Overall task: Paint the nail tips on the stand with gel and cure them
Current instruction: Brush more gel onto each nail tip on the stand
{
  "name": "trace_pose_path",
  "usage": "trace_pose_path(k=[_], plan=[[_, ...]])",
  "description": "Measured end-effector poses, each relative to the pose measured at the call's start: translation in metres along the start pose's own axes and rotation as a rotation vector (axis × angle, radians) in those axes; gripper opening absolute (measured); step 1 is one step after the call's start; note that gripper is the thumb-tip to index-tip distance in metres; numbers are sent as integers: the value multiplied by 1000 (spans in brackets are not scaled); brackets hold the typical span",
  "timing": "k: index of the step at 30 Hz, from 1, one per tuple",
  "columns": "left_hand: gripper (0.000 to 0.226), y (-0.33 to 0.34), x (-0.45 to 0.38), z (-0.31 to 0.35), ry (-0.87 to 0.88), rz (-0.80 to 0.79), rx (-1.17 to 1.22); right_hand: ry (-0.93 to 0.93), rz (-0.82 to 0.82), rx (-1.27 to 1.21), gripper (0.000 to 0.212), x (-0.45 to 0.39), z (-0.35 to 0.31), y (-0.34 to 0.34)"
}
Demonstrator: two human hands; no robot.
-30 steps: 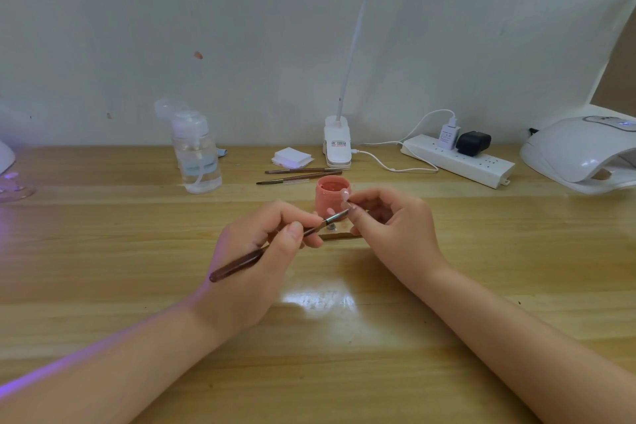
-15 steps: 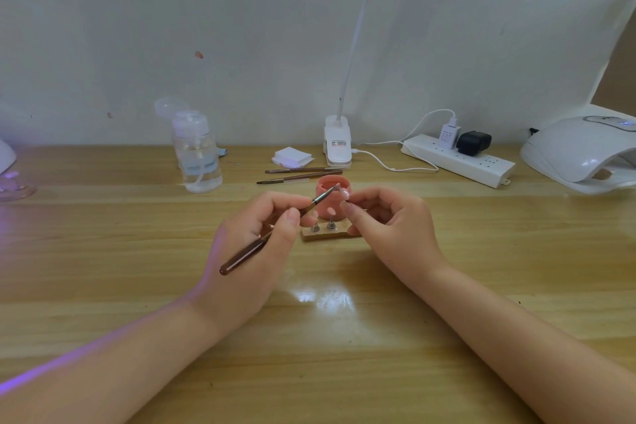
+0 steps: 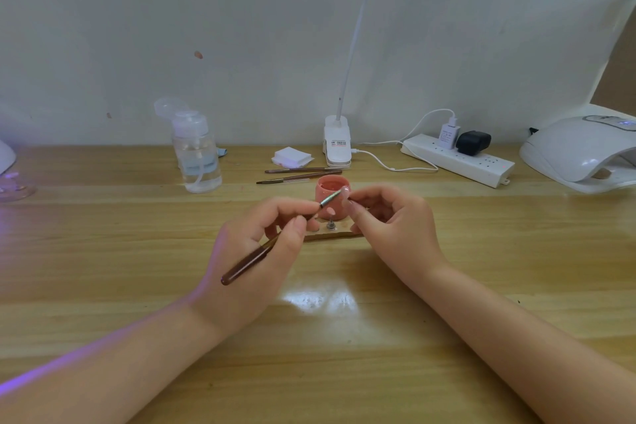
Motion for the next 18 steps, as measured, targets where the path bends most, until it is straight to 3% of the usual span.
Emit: trace_pose_path(k=[6, 14, 18], plan=[[18, 1, 0, -4, -41, -41, 34, -21, 2, 20, 6, -1, -1, 0], [26, -3, -5, 3, 1, 64, 120, -90, 78, 39, 3, -7, -4, -6], [21, -2, -5, 14, 125, 29, 61, -128, 93, 19, 6, -9, -7, -8]])
Point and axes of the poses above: each hand's wrist, its own x-axis away from the middle knuckle, its own y-axis out of the palm, z = x × y, the point moved 2 cm from there along -x, towards the middle knuckle
